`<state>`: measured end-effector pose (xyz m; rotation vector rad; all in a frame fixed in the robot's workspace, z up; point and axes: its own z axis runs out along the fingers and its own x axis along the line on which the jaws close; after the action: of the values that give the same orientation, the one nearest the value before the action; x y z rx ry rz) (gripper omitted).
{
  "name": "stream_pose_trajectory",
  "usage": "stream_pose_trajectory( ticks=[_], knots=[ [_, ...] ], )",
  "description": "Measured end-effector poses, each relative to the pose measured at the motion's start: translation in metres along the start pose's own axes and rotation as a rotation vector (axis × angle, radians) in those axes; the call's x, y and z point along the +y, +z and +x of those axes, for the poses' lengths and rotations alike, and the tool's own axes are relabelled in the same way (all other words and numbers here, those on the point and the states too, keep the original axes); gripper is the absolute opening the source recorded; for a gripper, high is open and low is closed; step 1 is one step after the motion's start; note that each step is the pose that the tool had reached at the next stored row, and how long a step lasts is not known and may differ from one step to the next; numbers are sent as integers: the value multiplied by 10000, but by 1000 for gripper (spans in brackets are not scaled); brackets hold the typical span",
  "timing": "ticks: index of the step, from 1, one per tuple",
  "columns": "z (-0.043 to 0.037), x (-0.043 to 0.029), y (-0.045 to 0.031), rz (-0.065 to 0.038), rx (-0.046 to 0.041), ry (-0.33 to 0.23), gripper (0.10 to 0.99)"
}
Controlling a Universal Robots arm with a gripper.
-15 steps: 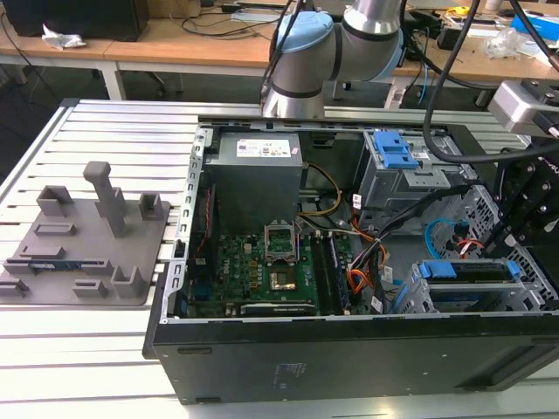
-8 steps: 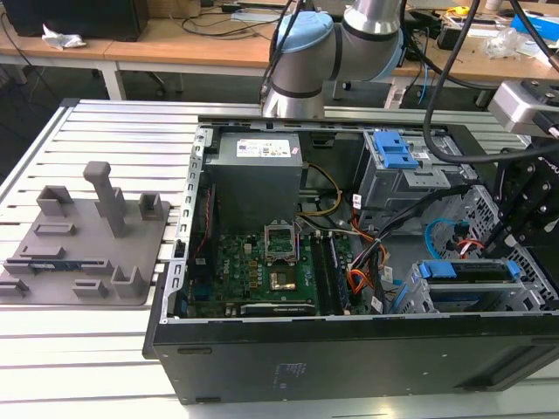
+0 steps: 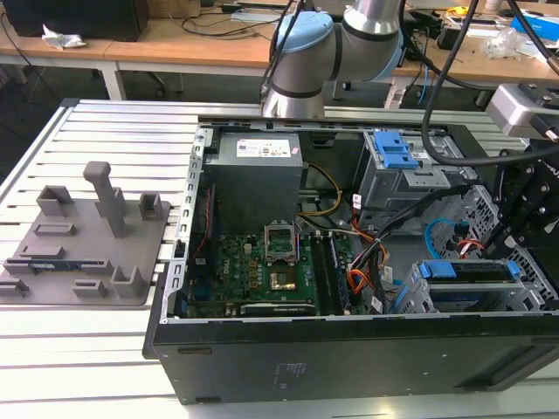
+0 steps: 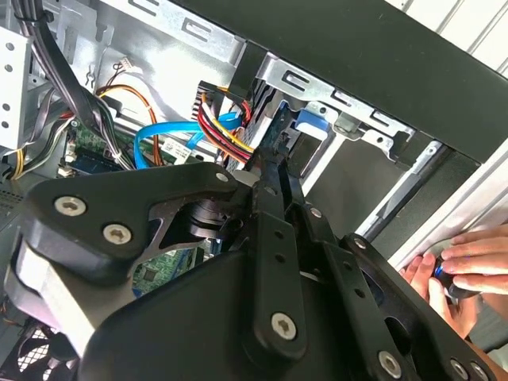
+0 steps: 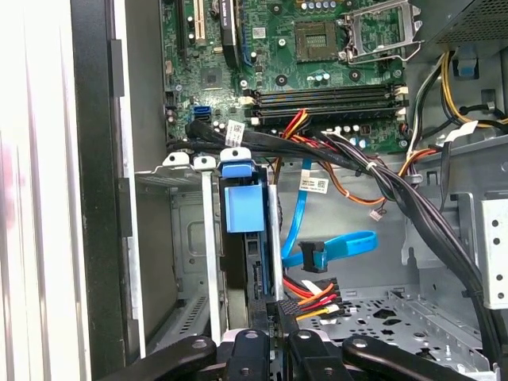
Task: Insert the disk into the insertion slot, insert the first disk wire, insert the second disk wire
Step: 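Insert the first disk wire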
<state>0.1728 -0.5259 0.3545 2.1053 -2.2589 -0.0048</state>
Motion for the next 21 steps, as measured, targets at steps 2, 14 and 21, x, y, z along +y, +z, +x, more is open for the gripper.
stream_pose_trajectory(
  ticks=[2,14,21],
  knots=[
    [0,1,0,1,0,0,161],
    [26,7,11,1,2,0,161],
    [25,6,32,0,0,0,161]
  ],
)
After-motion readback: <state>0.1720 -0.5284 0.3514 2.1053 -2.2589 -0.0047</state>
